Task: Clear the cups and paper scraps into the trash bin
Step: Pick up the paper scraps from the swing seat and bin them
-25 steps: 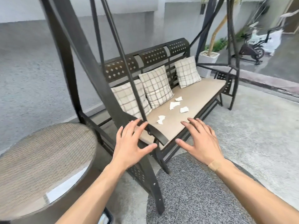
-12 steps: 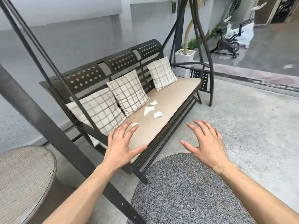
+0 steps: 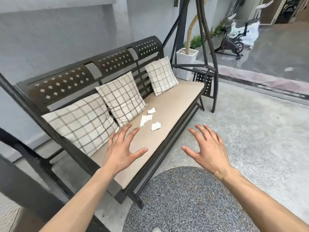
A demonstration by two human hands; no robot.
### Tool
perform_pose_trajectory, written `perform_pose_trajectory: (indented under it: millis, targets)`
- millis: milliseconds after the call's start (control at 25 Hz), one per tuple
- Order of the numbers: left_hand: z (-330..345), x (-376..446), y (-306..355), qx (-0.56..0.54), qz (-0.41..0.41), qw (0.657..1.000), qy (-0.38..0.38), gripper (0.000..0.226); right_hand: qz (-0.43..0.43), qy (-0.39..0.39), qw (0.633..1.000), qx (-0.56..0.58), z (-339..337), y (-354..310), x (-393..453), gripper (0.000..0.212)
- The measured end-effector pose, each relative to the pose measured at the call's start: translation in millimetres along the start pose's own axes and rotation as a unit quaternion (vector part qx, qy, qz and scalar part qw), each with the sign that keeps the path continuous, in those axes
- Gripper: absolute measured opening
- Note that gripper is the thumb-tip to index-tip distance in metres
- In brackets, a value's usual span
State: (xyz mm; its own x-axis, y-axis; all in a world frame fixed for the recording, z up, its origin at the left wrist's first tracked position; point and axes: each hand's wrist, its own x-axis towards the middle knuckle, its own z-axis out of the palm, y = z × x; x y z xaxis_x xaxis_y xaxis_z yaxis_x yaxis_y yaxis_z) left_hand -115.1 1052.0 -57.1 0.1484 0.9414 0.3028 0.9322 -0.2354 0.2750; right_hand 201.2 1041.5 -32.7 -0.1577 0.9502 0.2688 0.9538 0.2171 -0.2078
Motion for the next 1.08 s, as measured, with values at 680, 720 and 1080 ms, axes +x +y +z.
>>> perform_pose_trajectory:
  millis: [680,720,1080]
  targets:
    - [64,205,-38,-0.008,-0.094,0.995,0.035,0.080,-0.085,-0.007,0.996,0.027,69,73,254,0.067]
    - [71,219,-37,-0.002,-0.107,0.994,0.039,0.080,-0.095,-0.012,0.995,0.031,75,84,275,0.067]
    - [98,277,-27,0.027,-0.260,0.963,0.067,0.080,-0.211,-0.068,0.974,0.056,120,120,430,0.066]
